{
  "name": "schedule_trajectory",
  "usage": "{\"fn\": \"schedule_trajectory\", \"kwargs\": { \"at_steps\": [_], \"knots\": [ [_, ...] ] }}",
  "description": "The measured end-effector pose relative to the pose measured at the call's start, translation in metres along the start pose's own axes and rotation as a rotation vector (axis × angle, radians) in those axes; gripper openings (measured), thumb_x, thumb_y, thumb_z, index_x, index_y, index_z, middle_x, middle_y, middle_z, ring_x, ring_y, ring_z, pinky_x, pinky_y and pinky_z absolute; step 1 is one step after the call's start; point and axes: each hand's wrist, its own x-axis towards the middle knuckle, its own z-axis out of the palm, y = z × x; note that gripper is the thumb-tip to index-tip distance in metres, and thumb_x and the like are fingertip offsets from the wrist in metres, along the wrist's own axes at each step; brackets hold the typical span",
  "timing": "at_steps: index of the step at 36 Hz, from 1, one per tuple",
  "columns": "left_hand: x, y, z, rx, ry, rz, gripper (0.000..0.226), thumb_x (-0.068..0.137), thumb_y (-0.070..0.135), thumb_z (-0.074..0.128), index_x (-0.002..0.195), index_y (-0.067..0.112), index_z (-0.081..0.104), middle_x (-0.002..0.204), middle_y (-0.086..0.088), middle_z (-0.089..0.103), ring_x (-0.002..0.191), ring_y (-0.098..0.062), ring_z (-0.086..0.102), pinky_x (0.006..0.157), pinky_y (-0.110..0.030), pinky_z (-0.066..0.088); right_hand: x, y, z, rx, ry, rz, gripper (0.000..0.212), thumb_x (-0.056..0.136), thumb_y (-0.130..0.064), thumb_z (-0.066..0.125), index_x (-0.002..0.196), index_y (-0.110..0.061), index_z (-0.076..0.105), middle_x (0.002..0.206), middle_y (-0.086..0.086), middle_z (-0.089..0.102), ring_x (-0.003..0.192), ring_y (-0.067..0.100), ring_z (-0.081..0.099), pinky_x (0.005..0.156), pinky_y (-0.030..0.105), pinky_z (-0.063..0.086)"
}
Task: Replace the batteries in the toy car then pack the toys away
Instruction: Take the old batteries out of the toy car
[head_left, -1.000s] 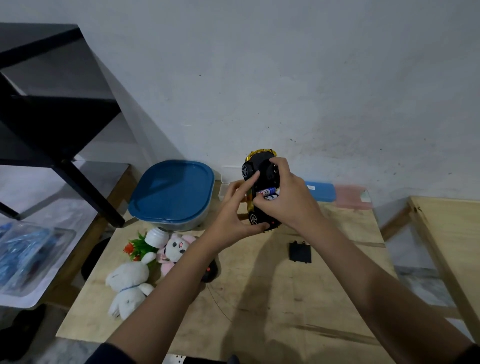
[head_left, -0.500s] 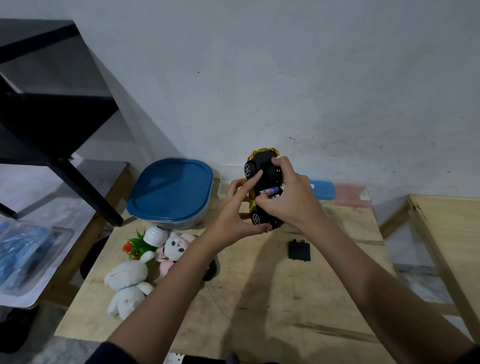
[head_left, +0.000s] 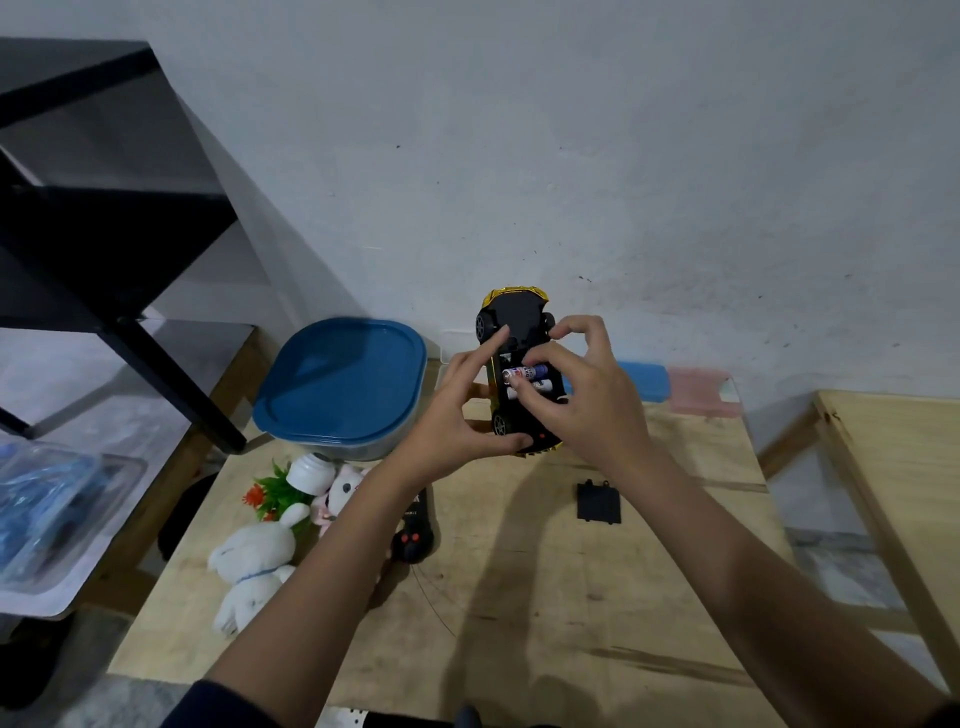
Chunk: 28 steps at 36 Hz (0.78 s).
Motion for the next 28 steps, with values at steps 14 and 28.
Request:
{"fn": "schedule_trajectory", "kwargs": {
  "at_steps": [14,28],
  "knots": [
    [-0.001,-0.002,-0.002,-0.058,-0.024,-0.014,0.101,0.067,0.014,0.085,0.142,0.049,0.026,0.142,0.009,0.034,0.116,-0.016,0.053,0.094,-0.037,0.052,0.005,0.015,0.001,0.127,-0.075,-0.121,0.020,0.089,-0.032,0.056,0.103,-0.023,0.067,0.101,-0.013,0.052,0.073,0.007,0.053,0.057,0.023,0.044],
    [-0.003,-0.001,-0.005,-0.135,0.026,-0.022,0.101,0.068,0.011,0.084,0.138,0.055,0.026,0.143,0.007,0.033,0.111,-0.014,0.057,0.081,-0.026,0.055,0.009,0.003,-0.014,0.807,0.069,0.508,0.022,0.096,-0.012,0.037,0.102,-0.016,0.058,0.055,0.002,0.044,0.040,0.004,0.031,0.036,0.015,0.025]
  ]
}}
